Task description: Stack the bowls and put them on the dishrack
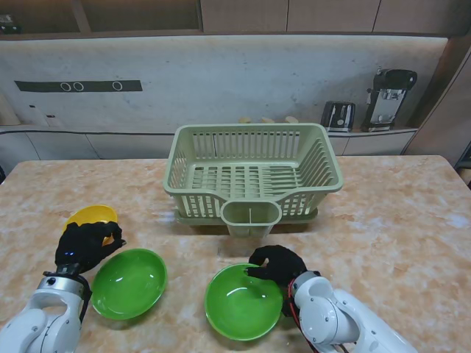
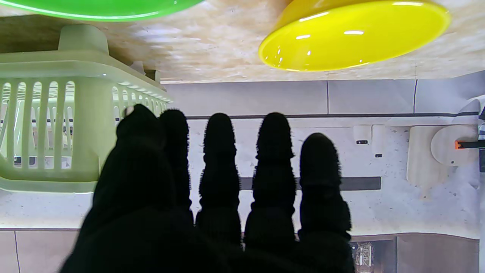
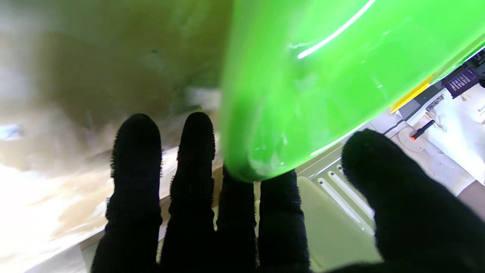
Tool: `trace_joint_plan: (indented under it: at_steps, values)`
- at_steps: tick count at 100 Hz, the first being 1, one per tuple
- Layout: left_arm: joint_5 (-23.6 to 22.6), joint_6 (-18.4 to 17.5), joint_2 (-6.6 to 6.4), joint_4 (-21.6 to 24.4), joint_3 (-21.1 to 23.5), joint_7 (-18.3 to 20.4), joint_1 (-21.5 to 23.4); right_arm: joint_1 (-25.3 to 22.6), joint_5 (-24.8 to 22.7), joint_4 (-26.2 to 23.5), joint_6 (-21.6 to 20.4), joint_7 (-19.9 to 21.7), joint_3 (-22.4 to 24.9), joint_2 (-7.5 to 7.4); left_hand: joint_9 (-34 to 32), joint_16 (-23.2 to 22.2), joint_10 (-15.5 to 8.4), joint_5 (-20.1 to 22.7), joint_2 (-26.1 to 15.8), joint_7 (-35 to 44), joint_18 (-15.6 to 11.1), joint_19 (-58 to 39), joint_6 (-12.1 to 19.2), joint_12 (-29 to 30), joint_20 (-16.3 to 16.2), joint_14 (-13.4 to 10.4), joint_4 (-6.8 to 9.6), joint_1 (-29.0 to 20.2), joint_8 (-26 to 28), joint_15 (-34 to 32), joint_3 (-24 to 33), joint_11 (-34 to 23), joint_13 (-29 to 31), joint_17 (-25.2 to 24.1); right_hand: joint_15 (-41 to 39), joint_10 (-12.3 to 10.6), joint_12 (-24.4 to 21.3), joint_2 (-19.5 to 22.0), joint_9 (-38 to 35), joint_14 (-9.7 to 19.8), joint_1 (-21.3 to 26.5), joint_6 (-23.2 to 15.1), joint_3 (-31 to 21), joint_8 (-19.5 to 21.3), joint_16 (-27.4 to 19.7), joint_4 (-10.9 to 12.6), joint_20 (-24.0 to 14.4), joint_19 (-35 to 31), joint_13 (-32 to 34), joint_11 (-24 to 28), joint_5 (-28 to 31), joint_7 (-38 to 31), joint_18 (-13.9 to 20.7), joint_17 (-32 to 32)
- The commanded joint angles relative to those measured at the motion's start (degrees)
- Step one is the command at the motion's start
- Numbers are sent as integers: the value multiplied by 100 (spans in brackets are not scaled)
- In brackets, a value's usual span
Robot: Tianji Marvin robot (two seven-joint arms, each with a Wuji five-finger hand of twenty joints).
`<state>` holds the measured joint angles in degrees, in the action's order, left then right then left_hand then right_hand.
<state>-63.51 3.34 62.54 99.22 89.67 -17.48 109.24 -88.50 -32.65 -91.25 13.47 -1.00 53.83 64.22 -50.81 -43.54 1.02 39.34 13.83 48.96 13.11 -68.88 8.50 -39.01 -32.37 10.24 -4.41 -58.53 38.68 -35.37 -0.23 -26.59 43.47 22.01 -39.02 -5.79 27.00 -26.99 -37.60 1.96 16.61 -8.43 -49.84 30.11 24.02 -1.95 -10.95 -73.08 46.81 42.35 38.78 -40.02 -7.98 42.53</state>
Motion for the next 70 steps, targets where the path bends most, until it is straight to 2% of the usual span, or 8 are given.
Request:
trace_joint_plan:
  at_steps: [1, 31, 70]
  values:
    - [-3, -25, 11, 31, 7, 85, 41, -132, -35, -118, 50, 134, 61, -30, -12, 32, 68, 64, -209, -58, 118, 22, -9, 57, -36, 98, 38, -148, -33, 20, -65, -33, 38, -65, 107, 15, -125, 141, 185, -63, -232, 32, 163, 73, -166, 137, -144, 72, -154, -96, -10, 156, -142, -188]
    - [-12, -33, 8, 42, -2, 98, 39, -607, -442, -512, 56, 230, 550, -118, -6, 35, 59, 66, -209, -59, 124, 28, -20, 59, -34, 87, 37, -144, -31, 27, -66, -28, 35, -70, 299, -16, -306, 358, 209, -198, -286, 30, 542, 59, -226, 144, -371, 155, -302, -349, -58, 357, -280, -620]
    - [-23, 15, -1, 90, 7, 236, 63, -1248, -984, -998, 91, 142, 1167, -159, 76, 116, 36, -16, -171, -208, 80, 118, -68, 116, 8, 21, 59, -130, -116, 173, -57, 71, -16, -94, 316, -84, -318, 530, -87, -189, 12, -161, 634, 108, -230, 186, -492, 206, -206, -399, 190, 268, -288, -745]
